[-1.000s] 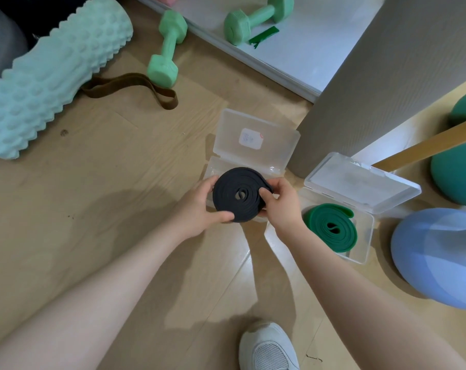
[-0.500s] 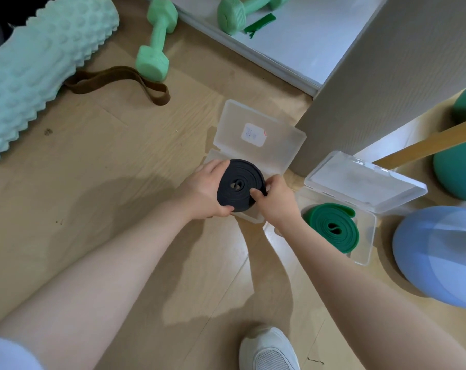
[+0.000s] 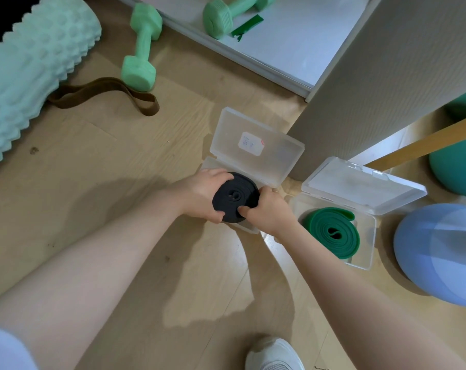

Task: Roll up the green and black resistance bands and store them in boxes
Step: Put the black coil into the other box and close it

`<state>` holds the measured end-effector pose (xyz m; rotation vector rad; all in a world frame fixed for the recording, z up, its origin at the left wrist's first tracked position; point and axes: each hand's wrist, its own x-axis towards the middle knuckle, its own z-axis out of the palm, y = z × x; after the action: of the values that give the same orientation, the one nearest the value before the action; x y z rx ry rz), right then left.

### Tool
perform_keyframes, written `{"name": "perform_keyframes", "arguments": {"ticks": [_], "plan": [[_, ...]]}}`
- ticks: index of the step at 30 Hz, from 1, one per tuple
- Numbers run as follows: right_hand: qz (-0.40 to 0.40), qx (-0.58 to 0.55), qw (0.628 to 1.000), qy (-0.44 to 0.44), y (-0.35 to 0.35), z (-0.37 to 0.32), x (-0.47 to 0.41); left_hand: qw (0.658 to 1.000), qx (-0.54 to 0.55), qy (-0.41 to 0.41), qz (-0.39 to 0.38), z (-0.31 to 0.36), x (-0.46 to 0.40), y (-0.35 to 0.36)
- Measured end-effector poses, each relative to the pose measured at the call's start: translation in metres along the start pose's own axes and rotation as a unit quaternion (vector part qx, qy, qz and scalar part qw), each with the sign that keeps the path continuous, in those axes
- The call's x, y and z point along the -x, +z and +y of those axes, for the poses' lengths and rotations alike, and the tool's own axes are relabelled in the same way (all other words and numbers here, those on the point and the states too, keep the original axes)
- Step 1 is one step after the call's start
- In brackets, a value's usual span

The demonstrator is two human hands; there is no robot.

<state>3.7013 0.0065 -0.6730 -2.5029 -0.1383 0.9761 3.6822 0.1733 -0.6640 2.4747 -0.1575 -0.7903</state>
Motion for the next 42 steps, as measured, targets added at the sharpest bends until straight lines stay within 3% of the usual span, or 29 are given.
{"name": "perform_keyframes", "arguments": {"ticks": [6, 12, 17, 21, 25, 29, 32, 35, 38, 42], "plan": [[-0.026, -0.040, 0.998, -0.034, -0.010, 0.002, -0.003, 1.000, -0.012, 0.013, -0.013, -0.005, -0.008, -0.004], [-0.059, 0.083, 0.986, -0.131, -0.022, 0.020, 0.002, 0.998, -0.044, 0.039, -0.011, -0.014, -0.005, -0.001], [-0.016, 0.078, 0.988, -0.135, -0.013, 0.034, 0.005, 0.966, -0.154, 0.079, 0.193, -0.029, 0.010, 0.018], [0.022, 0.098, 0.984, -0.146, -0.003, 0.034, 0.006, 0.945, -0.181, 0.038, 0.270, -0.031, 0.013, 0.032], [0.036, 0.168, 0.971, -0.166, 0.004, 0.033, 0.010, 0.939, -0.212, 0.022, 0.269, -0.033, 0.013, 0.042], [0.034, 0.153, 0.971, -0.180, 0.007, 0.036, 0.012, 0.944, -0.230, 0.028, 0.234, -0.022, 0.022, 0.040], [0.036, 0.185, 0.965, -0.185, 0.007, 0.035, 0.019, 0.959, -0.187, 0.006, 0.211, -0.018, 0.029, 0.056], [0.042, 0.251, 0.950, -0.179, 0.007, 0.029, 0.026, 0.960, -0.189, 0.043, 0.204, -0.010, 0.040, 0.061], [0.042, 0.307, 0.935, -0.171, 0.011, 0.020, 0.025, 0.954, -0.219, 0.016, 0.204, -0.011, 0.039, 0.058], [0.013, 0.288, 0.942, -0.174, 0.016, 0.014, 0.028, 0.958, -0.165, 0.011, 0.234, -0.024, 0.044, 0.071]]}}
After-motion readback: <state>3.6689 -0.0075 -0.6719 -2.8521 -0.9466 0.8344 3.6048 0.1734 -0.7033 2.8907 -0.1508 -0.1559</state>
